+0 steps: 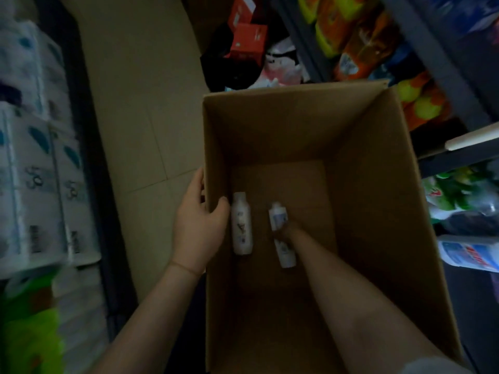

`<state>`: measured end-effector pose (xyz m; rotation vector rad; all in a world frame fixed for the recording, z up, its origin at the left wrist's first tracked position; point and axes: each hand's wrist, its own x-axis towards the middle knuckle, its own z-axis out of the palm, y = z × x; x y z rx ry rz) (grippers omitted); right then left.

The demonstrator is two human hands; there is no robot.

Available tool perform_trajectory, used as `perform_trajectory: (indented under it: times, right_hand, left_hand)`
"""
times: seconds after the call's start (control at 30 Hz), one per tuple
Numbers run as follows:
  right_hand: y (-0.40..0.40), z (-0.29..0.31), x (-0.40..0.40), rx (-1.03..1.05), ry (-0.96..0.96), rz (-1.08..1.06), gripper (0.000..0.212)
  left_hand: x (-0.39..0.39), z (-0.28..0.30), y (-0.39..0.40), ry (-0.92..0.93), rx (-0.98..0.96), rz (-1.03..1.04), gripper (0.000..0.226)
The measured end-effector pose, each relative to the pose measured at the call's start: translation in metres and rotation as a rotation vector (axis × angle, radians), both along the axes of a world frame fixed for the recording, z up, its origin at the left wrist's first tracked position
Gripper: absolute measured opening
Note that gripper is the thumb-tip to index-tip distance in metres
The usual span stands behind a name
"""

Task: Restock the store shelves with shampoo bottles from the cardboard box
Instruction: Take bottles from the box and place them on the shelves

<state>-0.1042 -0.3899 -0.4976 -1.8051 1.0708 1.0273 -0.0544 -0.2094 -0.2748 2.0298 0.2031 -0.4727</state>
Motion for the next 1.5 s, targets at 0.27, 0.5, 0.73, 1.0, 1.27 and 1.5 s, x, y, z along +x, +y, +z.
perform_trajectory:
  times: [0.27, 0.5, 0.73, 1.0, 1.27, 1.5]
  right_hand:
    - [-0.001, 0.016, -0.009, 0.08, -0.107, -0.162, 0.05]
    - [-0.022, 0.183, 0.013, 0.54, -0.378, -0.498, 0.027]
    - [-0.058, 0.429, 0.0, 0.756, -0.692, -0.376, 0.058]
    - [-0.116, 0.643, -0.083, 0.208, -1.161, -0.211, 0.016]
    - [-0.145, 0.759, -0.175, -0.065, -1.508, -0.243, 0.022]
    - [-0.165, 0.803, -0.22, -0.418, -1.654, -0.365, 0.025]
  left_hand:
    - [0.002, -0.002, 0.009, -0.057, 0.061, -0.068, 0.061]
    - [-0.013, 0.055, -0.011, -0.245, 0.274, -0.118, 0.062]
    - [-0.032, 0.201, -0.078, 0.111, -0.376, -0.179, 0.052]
    - [-0.071, 0.39, -0.144, 0.022, -0.77, -0.349, 0.028]
    - [-0.127, 0.507, -0.201, -0.213, -0.86, -0.72, 0.041]
    - [-0.148, 0.541, -0.247, -0.372, -0.834, -0.828, 0.029]
